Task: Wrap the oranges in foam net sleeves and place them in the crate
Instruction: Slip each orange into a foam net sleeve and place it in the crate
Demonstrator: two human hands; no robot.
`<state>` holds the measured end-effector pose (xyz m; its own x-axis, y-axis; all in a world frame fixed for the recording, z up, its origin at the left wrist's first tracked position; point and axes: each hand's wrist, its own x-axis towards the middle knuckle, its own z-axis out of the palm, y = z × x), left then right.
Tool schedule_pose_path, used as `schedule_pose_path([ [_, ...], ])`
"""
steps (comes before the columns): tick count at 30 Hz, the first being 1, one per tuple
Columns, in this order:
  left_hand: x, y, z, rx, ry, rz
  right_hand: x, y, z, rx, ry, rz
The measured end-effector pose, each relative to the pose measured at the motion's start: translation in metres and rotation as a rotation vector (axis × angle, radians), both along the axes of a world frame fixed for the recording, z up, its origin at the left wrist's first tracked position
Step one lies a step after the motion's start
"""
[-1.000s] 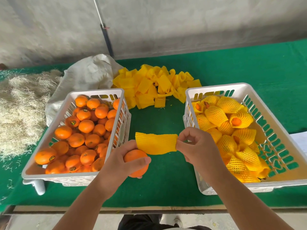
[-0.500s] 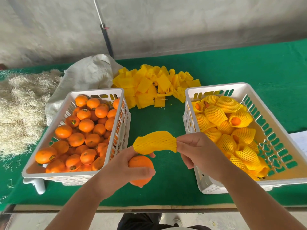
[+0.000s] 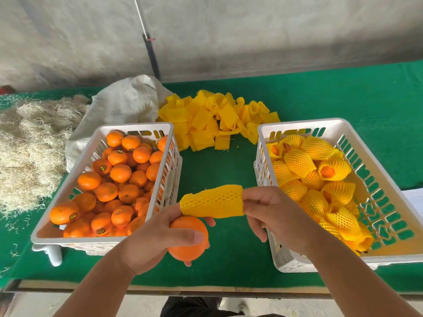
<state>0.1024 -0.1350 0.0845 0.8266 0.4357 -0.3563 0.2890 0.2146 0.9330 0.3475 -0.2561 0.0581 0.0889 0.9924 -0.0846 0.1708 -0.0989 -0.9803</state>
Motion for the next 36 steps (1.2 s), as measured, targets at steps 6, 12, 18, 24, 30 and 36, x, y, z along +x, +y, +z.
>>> schedule_pose_path([
  [6,0.003,0.006,0.008,0.049,0.043,-0.082,-0.003,0.005,0.009,-0.027,0.089,0.097],
  [12,0.001,0.012,0.013,0.024,0.072,-0.138,-0.004,0.004,0.017,-0.138,0.139,0.272],
  [18,0.003,0.017,0.019,0.126,0.152,-0.295,-0.006,0.007,0.012,-0.066,0.14,0.141],
  [24,0.005,0.021,0.027,0.157,0.179,-0.359,-0.021,0.012,0.0,-0.038,0.096,-0.034],
  [30,0.008,0.017,0.029,0.141,0.13,-0.337,-0.03,0.011,0.0,0.003,0.147,-0.169],
  [36,0.008,0.018,0.03,0.129,0.159,-0.288,-0.036,0.008,-0.001,-0.003,0.216,-0.228],
])
